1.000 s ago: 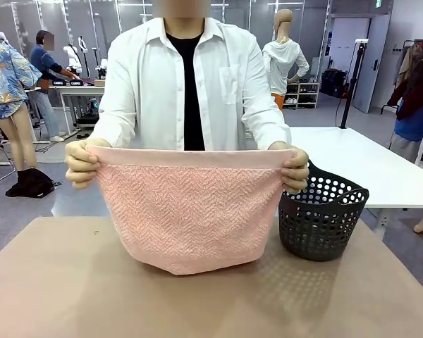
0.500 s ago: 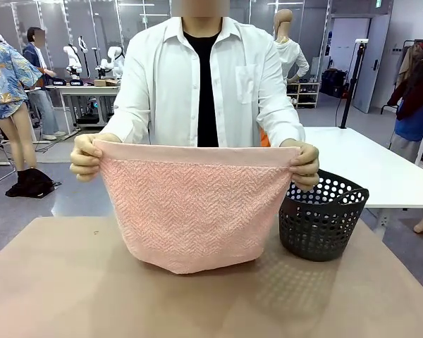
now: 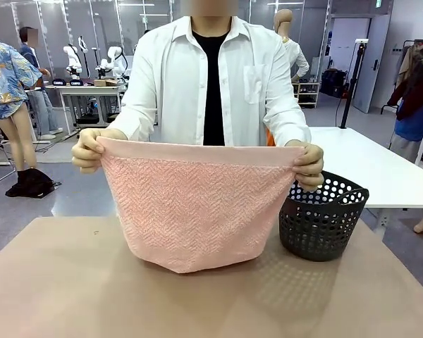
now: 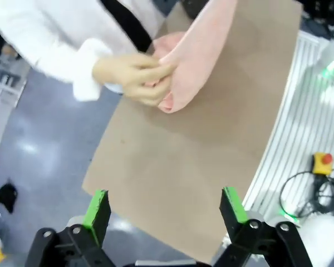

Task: Fold the towel.
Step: Grab the top end of the 100 cm Hotel Towel extended by the human.

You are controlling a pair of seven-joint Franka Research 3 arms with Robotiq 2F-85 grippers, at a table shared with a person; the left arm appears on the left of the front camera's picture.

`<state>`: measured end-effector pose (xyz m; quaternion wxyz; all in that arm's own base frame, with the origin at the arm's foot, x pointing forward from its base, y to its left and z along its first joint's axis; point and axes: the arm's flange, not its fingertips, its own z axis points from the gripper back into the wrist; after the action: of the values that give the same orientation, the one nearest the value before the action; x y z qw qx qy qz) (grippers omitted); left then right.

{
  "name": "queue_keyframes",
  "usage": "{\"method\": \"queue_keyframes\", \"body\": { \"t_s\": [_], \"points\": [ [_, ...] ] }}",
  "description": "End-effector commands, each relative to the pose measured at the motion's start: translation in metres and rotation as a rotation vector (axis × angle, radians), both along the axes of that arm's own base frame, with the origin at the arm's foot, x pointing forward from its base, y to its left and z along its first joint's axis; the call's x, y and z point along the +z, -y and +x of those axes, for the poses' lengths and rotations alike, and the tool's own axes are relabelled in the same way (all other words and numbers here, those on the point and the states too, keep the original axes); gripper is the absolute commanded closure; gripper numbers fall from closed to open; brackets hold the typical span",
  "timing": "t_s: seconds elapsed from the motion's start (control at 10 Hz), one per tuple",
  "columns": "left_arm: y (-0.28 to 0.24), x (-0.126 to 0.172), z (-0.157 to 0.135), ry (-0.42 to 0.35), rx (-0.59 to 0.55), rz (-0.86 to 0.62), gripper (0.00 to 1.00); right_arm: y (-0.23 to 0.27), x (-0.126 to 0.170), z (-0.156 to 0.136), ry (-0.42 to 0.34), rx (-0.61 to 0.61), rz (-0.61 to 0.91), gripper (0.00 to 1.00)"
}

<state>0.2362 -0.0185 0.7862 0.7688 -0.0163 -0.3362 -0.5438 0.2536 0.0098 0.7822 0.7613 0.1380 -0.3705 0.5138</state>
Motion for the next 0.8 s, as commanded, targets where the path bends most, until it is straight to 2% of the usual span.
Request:
{"method": "queue_keyframes", "body": {
  "t_s": [0.0, 0.2, 0.4, 0.5, 0.6, 0.7],
  "points": [
    [0.021, 0.010, 0.021, -0.006, -0.101, 0.058, 0.00, -0.027, 0.009, 0.020, 0.060, 0.003, -0.160, 0.00],
    [0.044, 0.010, 0.032, 0.014, -0.136, 0.058, 0.00, -0.058, 0.014, 0.031, 0.055, 0.012, -0.233, 0.00],
    [0.053, 0.004, 0.044, -0.003, -0.135, 0.061, 0.00, -0.075, 0.016, 0.039, 0.038, 0.035, -0.272, 0.00],
    [0.055, 0.002, 0.048, 0.001, -0.136, 0.048, 0.00, -0.081, 0.018, 0.040, 0.028, 0.032, -0.266, 0.00],
    [0.055, 0.001, 0.040, -0.009, -0.157, 0.049, 0.00, -0.076, 0.020, 0.039, 0.027, -0.022, -0.166, 0.00],
    [0.055, 0.001, 0.040, -0.009, -0.157, 0.049, 0.00, -0.079, 0.008, 0.040, 0.054, 0.056, -0.274, 0.00]
  ]
}}
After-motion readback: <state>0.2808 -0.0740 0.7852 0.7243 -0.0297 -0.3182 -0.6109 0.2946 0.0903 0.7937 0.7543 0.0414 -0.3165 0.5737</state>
